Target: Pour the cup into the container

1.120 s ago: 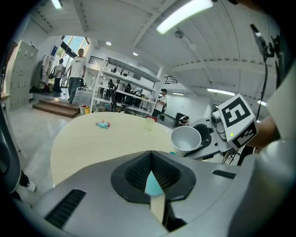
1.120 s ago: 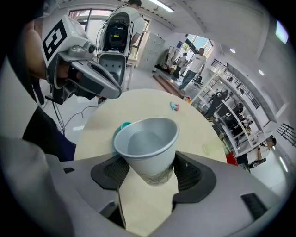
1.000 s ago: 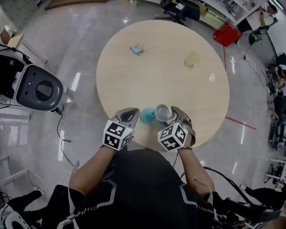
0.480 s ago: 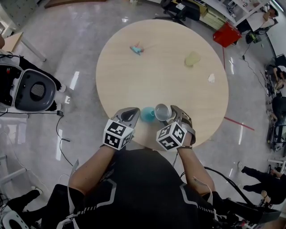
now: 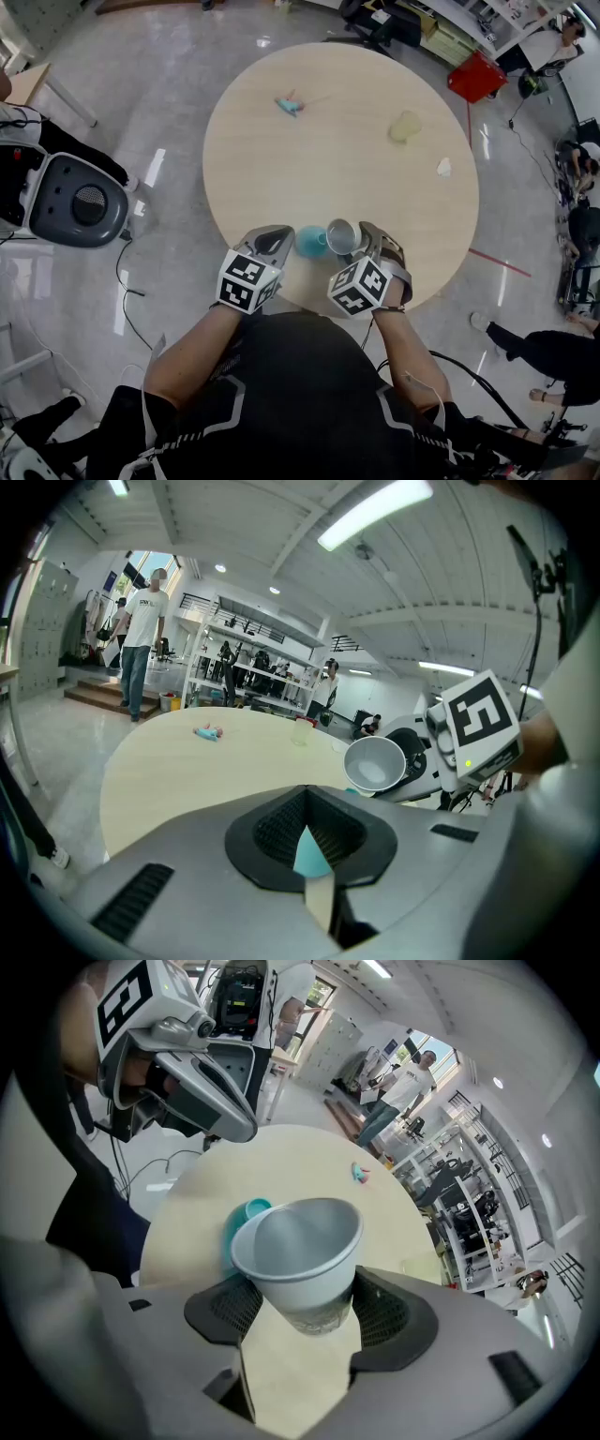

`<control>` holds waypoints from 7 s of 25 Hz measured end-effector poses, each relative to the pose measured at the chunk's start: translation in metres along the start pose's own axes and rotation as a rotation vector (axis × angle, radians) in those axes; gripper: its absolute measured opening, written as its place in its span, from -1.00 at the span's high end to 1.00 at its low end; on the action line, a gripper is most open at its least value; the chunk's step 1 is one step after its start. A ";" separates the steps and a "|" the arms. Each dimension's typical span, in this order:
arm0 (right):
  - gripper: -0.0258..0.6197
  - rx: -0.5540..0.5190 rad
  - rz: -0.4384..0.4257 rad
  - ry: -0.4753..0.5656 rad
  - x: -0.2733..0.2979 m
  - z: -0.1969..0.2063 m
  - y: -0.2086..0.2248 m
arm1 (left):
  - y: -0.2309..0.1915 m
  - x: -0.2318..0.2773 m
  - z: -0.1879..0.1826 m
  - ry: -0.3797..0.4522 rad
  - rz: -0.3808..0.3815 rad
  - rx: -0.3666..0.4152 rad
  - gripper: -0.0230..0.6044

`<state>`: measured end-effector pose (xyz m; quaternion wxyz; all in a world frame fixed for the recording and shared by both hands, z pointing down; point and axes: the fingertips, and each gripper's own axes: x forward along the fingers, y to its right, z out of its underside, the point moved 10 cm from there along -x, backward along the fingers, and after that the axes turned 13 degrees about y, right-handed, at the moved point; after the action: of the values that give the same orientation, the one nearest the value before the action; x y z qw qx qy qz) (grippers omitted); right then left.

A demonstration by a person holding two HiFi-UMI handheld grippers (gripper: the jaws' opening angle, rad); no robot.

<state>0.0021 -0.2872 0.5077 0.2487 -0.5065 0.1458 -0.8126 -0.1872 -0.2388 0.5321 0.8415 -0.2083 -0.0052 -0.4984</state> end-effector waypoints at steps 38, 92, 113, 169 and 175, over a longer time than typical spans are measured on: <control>-0.03 -0.116 0.021 -0.028 -0.005 -0.008 0.000 | 0.000 0.003 0.005 -0.007 0.007 -0.008 0.92; -0.03 0.427 0.008 0.238 -0.013 0.040 0.007 | 0.011 0.006 -0.005 0.005 0.010 -0.005 0.92; -0.03 0.769 0.032 0.337 0.004 0.121 -0.015 | 0.011 0.016 0.006 -0.048 -0.063 -0.052 0.92; 0.49 0.846 0.173 0.832 -0.091 0.086 0.030 | 0.043 0.016 -0.042 0.123 -0.025 0.018 0.92; 0.90 0.846 0.187 0.870 -0.113 0.089 0.042 | 0.079 0.017 -0.058 0.161 0.051 0.071 0.92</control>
<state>0.1337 -0.2583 0.4423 0.4162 0.0289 -0.0573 -0.9070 -0.1238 -0.2404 0.4550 0.8584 -0.1378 0.0500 -0.4916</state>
